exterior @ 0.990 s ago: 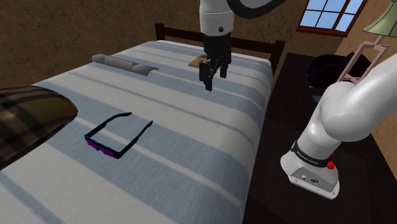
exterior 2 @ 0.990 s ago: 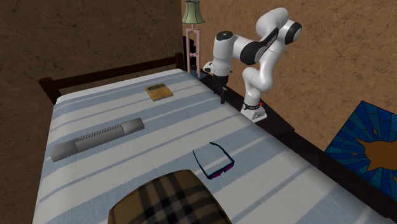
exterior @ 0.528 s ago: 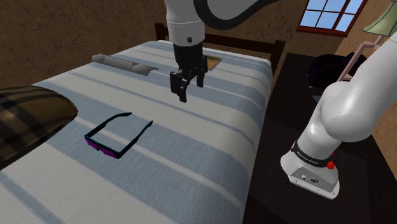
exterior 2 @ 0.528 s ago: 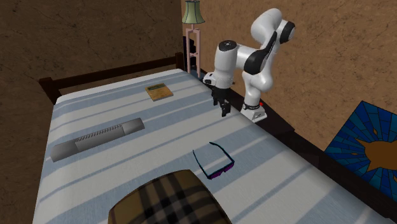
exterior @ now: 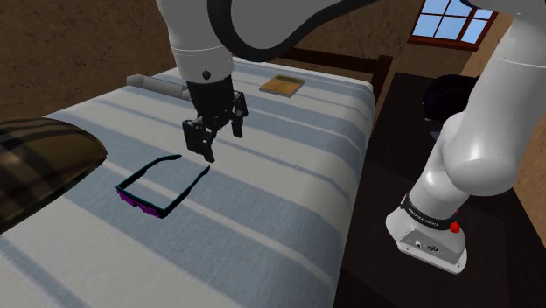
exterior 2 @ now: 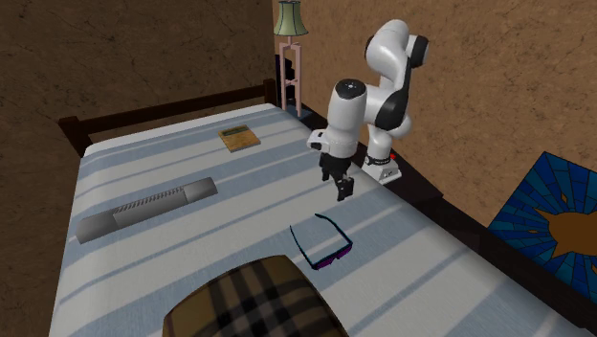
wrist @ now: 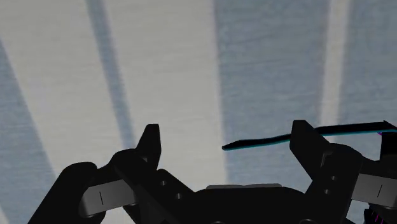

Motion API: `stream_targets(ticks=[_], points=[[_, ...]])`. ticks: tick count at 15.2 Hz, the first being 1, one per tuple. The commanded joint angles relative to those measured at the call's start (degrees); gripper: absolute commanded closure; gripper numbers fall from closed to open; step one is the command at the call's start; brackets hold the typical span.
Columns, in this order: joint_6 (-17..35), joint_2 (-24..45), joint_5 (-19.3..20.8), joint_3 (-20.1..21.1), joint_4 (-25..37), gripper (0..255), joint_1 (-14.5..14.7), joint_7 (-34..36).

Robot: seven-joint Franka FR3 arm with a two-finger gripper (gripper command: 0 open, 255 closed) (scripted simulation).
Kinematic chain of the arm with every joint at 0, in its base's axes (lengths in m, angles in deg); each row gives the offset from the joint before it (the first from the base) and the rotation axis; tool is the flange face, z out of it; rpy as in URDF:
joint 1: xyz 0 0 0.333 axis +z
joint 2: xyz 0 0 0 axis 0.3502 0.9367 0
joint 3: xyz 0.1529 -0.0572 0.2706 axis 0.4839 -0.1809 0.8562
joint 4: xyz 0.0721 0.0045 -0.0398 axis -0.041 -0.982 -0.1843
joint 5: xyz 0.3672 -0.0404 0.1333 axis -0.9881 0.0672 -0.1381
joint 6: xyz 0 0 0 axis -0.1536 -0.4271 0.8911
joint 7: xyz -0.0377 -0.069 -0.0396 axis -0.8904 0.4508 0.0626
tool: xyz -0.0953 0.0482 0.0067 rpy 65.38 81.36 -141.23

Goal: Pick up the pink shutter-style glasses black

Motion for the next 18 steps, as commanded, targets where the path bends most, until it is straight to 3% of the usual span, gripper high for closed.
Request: stream_targets(ticks=[1,7,13,18], points=[[-0.5,4.9,2.7,1.0,4.8,0,1.5,2.5],[-3.8,18.8,10.5,1.8,20.4,0,8.7,8.1],[-10.5,34.1,17.3,0.1,42.2,0,19.1,10.0],[-6.7,34.1,17.4,-0.1,38.0,0,18.3,10.7]])
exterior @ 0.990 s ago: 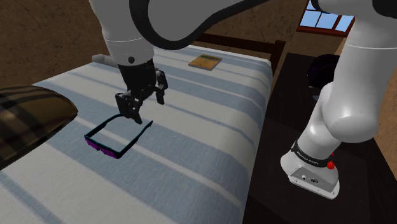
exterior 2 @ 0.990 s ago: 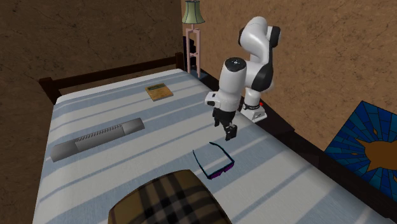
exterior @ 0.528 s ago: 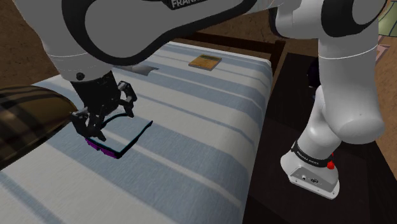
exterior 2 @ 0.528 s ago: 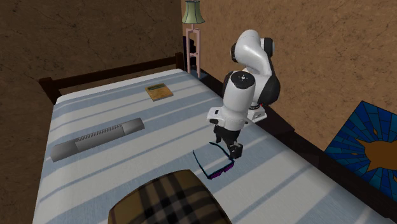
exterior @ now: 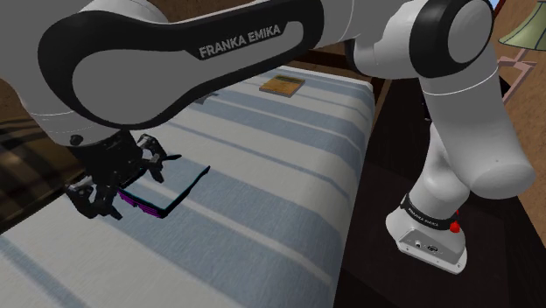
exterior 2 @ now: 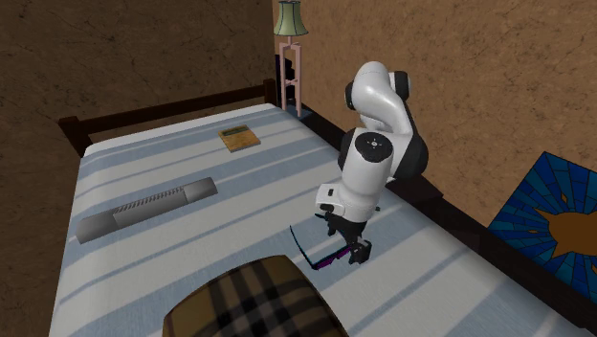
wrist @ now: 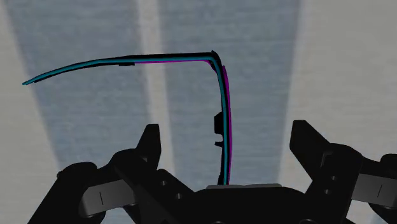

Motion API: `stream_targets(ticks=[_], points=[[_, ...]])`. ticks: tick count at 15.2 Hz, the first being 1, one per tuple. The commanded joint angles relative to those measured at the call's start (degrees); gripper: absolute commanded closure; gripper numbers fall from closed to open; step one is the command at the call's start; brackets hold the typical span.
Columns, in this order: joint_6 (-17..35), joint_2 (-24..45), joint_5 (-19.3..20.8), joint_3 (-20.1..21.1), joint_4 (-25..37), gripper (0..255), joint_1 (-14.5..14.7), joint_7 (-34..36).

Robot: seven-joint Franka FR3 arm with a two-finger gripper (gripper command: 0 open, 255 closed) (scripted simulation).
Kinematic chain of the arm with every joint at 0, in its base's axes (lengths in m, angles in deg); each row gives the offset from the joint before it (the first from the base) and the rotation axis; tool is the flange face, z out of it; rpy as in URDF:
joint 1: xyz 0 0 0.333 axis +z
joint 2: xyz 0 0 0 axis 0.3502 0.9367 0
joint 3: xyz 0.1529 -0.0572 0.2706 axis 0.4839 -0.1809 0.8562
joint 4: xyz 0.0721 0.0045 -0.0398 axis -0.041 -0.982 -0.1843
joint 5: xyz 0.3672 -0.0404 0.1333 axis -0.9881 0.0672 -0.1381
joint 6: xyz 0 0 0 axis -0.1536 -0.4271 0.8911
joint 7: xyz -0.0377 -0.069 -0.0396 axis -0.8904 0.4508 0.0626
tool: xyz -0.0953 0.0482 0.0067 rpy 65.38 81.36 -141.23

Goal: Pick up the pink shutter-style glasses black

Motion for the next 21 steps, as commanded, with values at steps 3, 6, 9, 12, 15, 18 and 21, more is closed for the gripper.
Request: stream_targets(ticks=[3,6,9,12,15,18,21], points=[[2.3,0.5,0.3,-0.2,-1.9,0,-0.3,0.4],[2.3,0.5,0.3,-0.2,-1.9,255,-0.4,0.3],[2.3,0.4,0.3,-0.2,-2.0,255,-0.4,0.3],[2.3,0.4,0.3,-0.2,-2.0,255,-0.4,0.3],[1.6,0.4,0.3,-0.2,-1.2,255,-0.2,0.2],[-0.6,0.4,0.1,-0.1,1.0,255,0.3,-0.2],[-2.9,0.4,0.0,0.0,3.5,255,0.8,-0.6]])
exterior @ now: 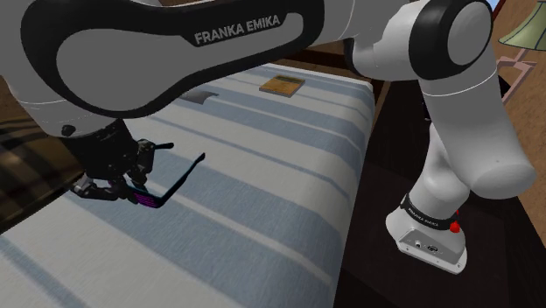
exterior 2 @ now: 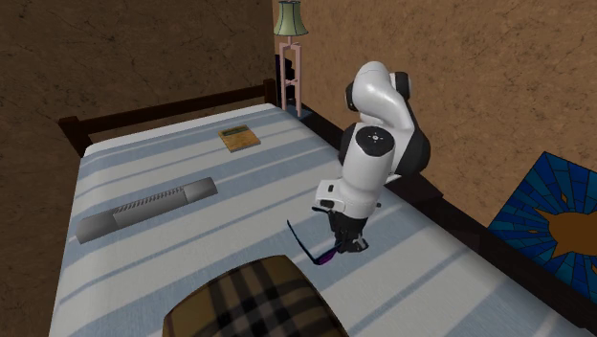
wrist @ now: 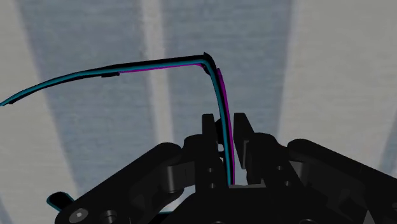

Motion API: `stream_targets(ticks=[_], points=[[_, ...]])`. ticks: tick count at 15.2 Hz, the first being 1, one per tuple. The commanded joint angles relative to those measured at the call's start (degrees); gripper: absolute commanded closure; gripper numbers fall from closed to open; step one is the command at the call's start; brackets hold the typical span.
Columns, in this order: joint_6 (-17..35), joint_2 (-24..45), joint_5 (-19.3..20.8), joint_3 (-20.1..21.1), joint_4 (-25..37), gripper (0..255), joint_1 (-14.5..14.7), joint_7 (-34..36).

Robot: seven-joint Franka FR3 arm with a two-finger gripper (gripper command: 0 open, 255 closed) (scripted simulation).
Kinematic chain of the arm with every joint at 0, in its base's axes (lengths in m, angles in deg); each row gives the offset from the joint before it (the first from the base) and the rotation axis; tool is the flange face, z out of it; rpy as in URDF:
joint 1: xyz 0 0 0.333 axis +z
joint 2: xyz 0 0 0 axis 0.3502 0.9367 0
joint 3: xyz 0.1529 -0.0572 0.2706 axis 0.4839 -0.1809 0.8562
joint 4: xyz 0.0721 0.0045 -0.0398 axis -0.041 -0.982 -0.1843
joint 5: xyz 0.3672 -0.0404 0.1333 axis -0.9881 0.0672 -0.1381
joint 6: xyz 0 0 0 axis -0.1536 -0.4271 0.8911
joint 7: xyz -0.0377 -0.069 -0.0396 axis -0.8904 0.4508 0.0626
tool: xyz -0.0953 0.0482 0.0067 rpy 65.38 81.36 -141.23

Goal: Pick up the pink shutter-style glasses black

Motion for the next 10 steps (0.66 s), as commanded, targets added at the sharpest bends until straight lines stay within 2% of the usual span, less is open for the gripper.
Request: stream_targets(ticks=[1,8,10], points=[[-1.4,0.0,-0.1,0.0,1.5,255,0.3,-0.3],[-7.6,1.2,0.2,-0.2,9.3,255,2.3,-1.4],[-7.8,1.2,0.2,-0.2,9.5,255,2.4,-1.4]])
